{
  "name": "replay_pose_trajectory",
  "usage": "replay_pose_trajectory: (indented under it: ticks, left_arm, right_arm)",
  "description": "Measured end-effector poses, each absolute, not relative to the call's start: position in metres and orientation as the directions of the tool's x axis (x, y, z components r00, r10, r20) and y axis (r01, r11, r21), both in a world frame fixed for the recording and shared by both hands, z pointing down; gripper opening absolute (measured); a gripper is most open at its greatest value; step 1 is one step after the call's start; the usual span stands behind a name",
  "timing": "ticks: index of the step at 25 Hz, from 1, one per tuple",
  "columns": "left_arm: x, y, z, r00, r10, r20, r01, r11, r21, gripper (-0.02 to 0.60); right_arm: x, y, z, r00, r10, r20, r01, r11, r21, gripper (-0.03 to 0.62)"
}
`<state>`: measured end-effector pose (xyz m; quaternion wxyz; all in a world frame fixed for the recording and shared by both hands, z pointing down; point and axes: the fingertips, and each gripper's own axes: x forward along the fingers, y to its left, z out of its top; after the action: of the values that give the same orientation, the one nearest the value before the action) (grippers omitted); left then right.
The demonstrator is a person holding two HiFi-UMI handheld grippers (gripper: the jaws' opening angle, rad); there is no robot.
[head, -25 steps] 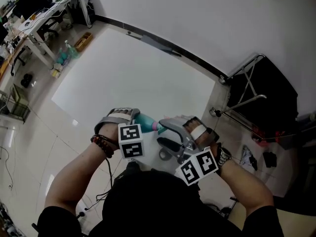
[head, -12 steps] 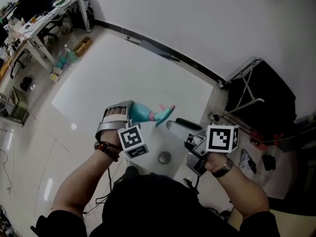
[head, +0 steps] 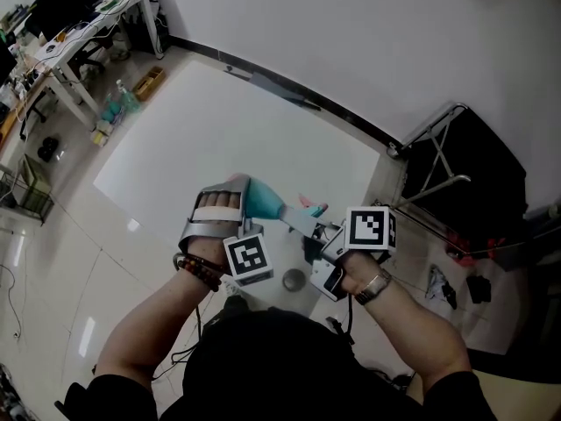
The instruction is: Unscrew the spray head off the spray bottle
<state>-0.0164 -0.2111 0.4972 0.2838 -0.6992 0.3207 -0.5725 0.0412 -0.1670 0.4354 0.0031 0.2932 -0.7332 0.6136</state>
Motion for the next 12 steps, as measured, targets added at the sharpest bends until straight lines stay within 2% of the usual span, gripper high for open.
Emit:
replay_pose_trajectory:
  ticks: [3, 5, 12]
  left_arm:
    - [-0.0115, -0.2086, 0.4955, 0.15, -0.784, 0.602, -0.116, -0.619, -0.777, 0.402]
    - [-0.0106, -0.2067, 0.4977, 0.152, -0.78, 0.607, -0.111, -0.623, -0.774, 0.402]
    - [-0.0105, -0.2029, 0.5034, 0.161, -0.751, 0.64, -0.11, -0.658, -0.745, 0.402]
  right_arm:
    - [0.0383, -0.1702, 0.4383, -0.824, -0.431, 0.367, -0.436, 0.071, -0.897, 0.249]
    - [0.0379, -0.1705, 0.4406, -0.82, -0.43, 0.377, -0.451, 0.081, -0.889, 0.188]
    - [0.0376, -0.1628, 0.4446, -0.799, -0.382, 0.464, -0.563, 0.203, -0.801, 0.134]
